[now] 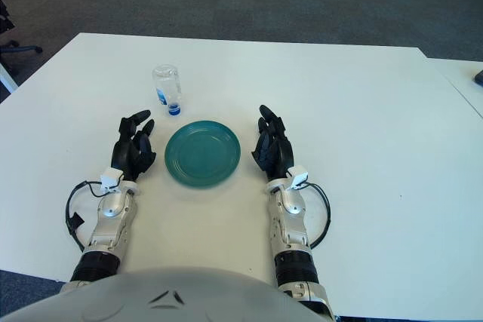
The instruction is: Put the bottle into the plate.
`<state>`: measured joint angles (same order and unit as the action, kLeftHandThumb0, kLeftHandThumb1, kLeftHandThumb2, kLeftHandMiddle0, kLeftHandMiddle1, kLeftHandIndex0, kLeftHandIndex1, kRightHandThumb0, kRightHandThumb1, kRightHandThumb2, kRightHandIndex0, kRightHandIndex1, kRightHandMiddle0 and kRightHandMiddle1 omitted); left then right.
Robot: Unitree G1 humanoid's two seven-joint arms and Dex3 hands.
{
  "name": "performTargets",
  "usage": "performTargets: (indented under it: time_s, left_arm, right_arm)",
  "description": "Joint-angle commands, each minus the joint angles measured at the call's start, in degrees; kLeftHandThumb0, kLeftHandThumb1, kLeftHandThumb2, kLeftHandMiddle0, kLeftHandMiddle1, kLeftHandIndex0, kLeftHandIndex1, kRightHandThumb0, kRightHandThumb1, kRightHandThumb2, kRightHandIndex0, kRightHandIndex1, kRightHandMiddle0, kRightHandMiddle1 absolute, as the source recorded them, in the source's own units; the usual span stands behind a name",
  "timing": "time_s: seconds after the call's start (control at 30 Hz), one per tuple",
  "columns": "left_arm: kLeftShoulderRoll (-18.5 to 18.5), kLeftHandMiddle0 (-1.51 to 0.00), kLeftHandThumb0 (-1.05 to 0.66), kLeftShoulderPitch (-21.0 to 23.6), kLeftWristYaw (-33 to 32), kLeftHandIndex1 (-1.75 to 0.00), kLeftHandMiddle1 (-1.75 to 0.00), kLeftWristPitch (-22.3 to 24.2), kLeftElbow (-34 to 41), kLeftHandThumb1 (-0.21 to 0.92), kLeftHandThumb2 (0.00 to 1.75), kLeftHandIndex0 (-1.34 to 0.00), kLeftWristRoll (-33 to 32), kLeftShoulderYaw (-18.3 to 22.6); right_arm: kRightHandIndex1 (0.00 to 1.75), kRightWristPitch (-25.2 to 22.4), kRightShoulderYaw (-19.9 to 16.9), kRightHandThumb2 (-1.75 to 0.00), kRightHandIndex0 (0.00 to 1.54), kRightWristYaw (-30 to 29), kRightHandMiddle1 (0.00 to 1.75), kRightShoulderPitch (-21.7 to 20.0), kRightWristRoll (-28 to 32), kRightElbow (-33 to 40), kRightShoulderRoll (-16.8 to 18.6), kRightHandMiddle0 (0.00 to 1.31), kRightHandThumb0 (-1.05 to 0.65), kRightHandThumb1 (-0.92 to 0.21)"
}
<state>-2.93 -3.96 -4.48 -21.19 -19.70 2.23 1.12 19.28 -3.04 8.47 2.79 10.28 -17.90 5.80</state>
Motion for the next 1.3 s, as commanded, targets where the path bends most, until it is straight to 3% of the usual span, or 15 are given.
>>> performTargets:
  time_s: [0.0,1.27]
  left_arm:
    - [-0.36,-0.42,-0.85,-2.54,-0.53,-1.01,-0.1,1.2,-4.09,0.92,0.78,0.0,0.72,-0.43]
    - [-0.41,-0.42,-0.8,-0.21,-2.99,-0.94,-0.09,3.81,-5.49,0.92,0.73,0.0,2.14,-0.32]
  right_arm:
    - [0.01,-4.04,-1.53,-0.84,0.25,-0.46,0.47,3.74,0.48,-5.08,-0.98,0.0,-0.77,-0.92]
    - [0.0,-3.35,-2.58,-0.83,0.25,-1.21,0.5,2.59,0.04,-6.34,-0.95,0.0,-0.77,-0.92]
